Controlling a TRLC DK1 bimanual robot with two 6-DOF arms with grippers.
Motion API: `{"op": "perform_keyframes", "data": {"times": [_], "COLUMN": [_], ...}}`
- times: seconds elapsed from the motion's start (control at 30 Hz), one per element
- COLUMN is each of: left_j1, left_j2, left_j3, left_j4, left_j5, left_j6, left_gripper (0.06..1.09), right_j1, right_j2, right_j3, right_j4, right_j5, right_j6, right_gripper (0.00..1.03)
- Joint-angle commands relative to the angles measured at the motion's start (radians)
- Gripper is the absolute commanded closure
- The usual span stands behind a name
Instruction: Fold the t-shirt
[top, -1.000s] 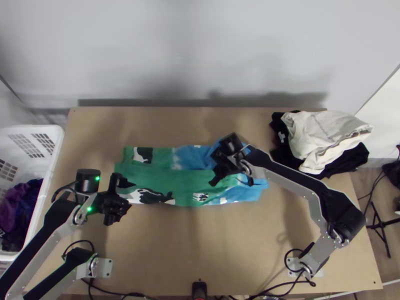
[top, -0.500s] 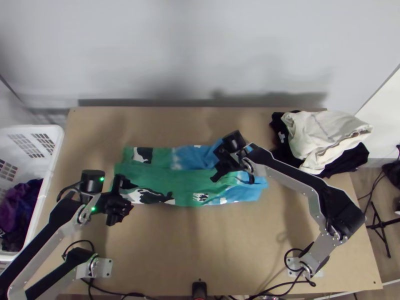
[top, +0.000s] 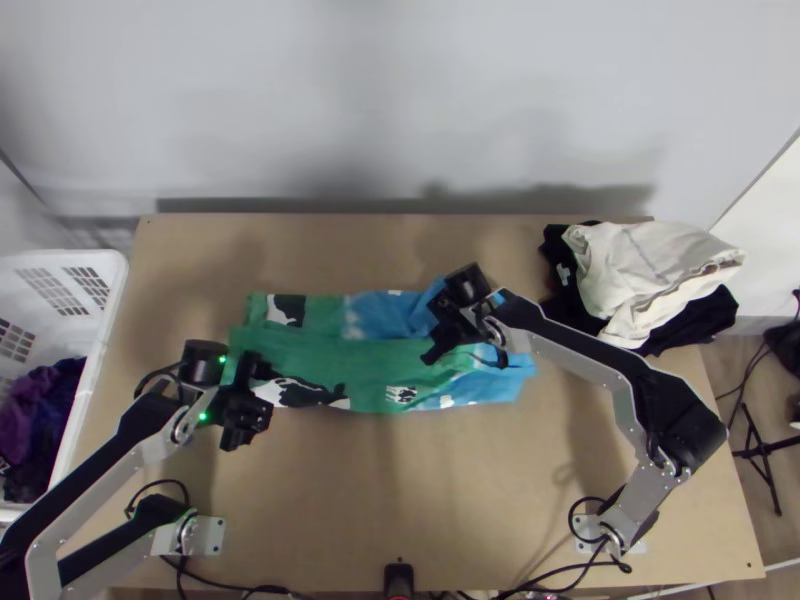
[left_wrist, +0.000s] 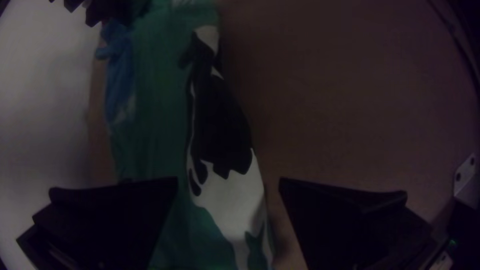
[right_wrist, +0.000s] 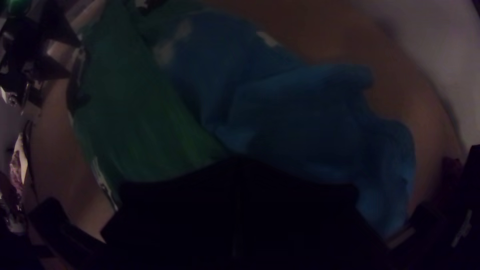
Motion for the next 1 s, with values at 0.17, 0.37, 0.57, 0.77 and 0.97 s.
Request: {"op": "perform_keyframes", "data": {"times": [0.17,0.37,0.57,0.77,0.97], "left_j1": [-0.010,0.019,0.036,0.037,0.045], "left_j2": [0.056,0.087,0.102,0.140,0.220], "left_j3": [-0.048,-0.052,-0.040,-0.043,-0.018], "left_j4": [0.111,0.186,0.218,0.275,0.327], "left_j5": [-0.059,-0.087,-0.091,-0.117,-0.127], "left_j6": [-0.023,-0.029,-0.040,-0.069,-0.075], "left_gripper": [0.10,0.10,0.10,0.10,0.10], "right_j1": [-0.003,-0.006,-0.007,-0.004,-0.004], "right_j2": [-0.002,-0.005,-0.010,-0.010,-0.010], "right_j3": [-0.003,-0.007,-0.015,-0.020,-0.020], "right_j4": [0.004,0.004,0.004,0.005,0.005], "right_j5": [0.001,0.001,0.001,0.001,0.001], "right_j6": [0.001,0.001,0.001,0.000,0.000], "right_gripper": [1.00,1.00,1.00,1.00,1.00]}}
